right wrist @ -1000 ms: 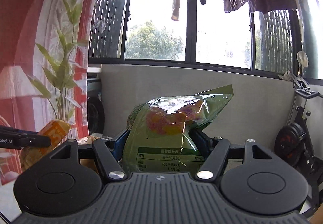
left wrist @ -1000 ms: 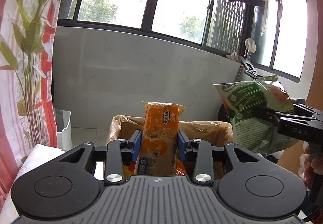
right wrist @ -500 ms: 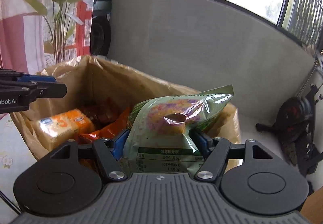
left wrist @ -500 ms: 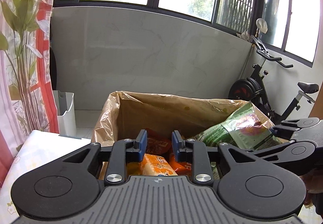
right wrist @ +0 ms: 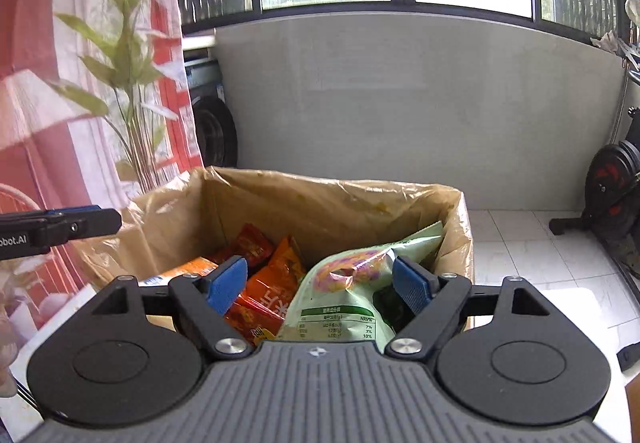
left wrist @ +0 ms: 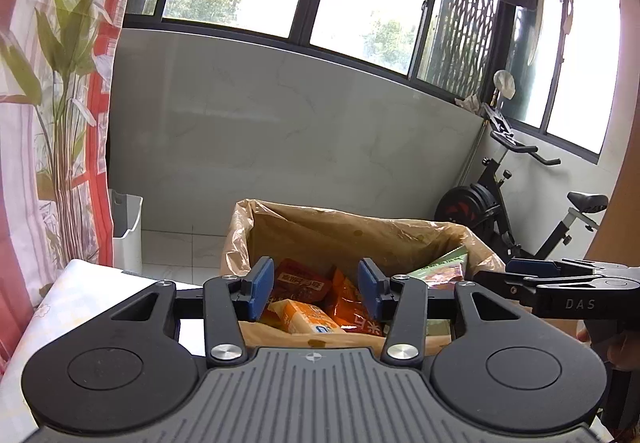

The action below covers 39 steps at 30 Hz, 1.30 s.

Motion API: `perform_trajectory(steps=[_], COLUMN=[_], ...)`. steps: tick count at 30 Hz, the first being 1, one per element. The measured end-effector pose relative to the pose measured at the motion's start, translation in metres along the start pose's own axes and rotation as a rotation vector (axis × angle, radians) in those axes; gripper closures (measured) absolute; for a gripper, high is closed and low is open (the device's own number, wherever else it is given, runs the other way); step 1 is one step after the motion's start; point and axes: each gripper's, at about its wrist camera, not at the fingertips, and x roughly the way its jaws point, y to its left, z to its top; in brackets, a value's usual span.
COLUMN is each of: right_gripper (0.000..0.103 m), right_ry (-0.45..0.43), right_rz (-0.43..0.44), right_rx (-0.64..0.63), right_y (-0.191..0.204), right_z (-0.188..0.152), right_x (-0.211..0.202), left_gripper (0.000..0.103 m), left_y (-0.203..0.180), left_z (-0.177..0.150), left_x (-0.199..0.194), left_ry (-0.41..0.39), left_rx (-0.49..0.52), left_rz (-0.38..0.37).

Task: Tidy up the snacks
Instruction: 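Lower both snacks into the box and open both tools, then withdraw both tools from the box back to the table, then grasp the green cake packet with the left tool while the right tool grasps the white-blue packet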

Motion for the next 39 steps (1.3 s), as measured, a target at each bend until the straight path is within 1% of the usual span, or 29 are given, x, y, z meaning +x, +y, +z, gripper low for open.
perform_trajectory(steps=[2, 4, 6, 9, 12, 13, 15, 18, 23, 26, 28, 32, 34, 36, 38, 39], right_gripper=[0.021, 0.021, 0.021, 0.021, 0.021, 0.021, 0.021, 0.022, 0.024, 0.024, 0.028, 0.03, 0.034, 0.037, 0.047, 0.054], right_ry=[-0.052, -0.102, -0.153, -0.219, -0.273, -0.277, -0.255, -0.203, -0.102, -0.037, 0.005, 0.075, 0.091, 0.118, 0.148, 0.143], right_rz=[0.048, 0.088, 0.089, 0.105, 0.097, 0.095, 0.094, 0.082, 0.043, 0.027, 0.025, 0.017, 0.025, 0.013, 0.036, 0.037], right_rx=[-0.007, -0.049, -0.088, -0.101, -0.083, -0.071, -0.053, -0.043, -0.047, -0.045, -0.031, -0.045, -0.05, -0.06, -0.05, -0.052], right_y=[-0.002, -0.001, 0.002, 0.004, 0.006, 0.007, 0.006, 0.007, 0.008, 0.008, 0.007, 0.009, 0.008, 0.008, 0.005, 0.004], right_z=[-0.01, -0.022, -0.036, -0.06, -0.086, -0.096, -0.114, -0.138, -0.166, -0.179, -0.187, -0.199, -0.206, -0.212, -0.214, -0.213], right_x=[-0.018, -0.033, -0.046, -0.065, -0.076, -0.077, -0.076, -0.068, -0.044, -0.026, -0.016, -0.001, 0.003, 0.009, 0.012, 0.01], left_gripper=[0.049, 0.049, 0.049, 0.049, 0.049, 0.049, 0.049, 0.049, 0.049, 0.049, 0.049, 0.049, 0.049, 0.049, 0.049, 0.049], left_y=[0.001, 0.0, 0.001, 0.004, 0.011, 0.013, 0.014, 0.012, 0.011, 0.008, 0.007, 0.008, 0.007, 0.004, 0.0, -0.001], left_z=[-0.007, -0.017, -0.03, -0.047, -0.066, -0.071, -0.083, -0.099, -0.122, -0.135, -0.14, -0.15, -0.155, -0.159, -0.162, -0.163], left_x=[-0.013, -0.023, -0.033, -0.042, -0.046, -0.047, -0.045, -0.04, -0.03, -0.025, -0.022, -0.017, -0.017, -0.017, -0.016, -0.016], left_ry=[-0.006, 0.0, 0.007, 0.026, 0.048, 0.055, 0.078, 0.12, 0.187, 0.23, 0.256, 0.303, 0.318, 0.333, 0.345, 0.351], left_rx=[0.004, 0.017, 0.021, 0.008, -0.057, -0.08, -0.108, -0.107, -0.134, -0.147, -0.147, -0.153, -0.169, -0.177, -0.169, -0.165], left_rz=[-0.015, -0.011, 0.002, 0.046, 0.066, 0.069, 0.077, 0.103, 0.129, 0.136, 0.14, 0.155, 0.164, 0.172, 0.175, 0.176])
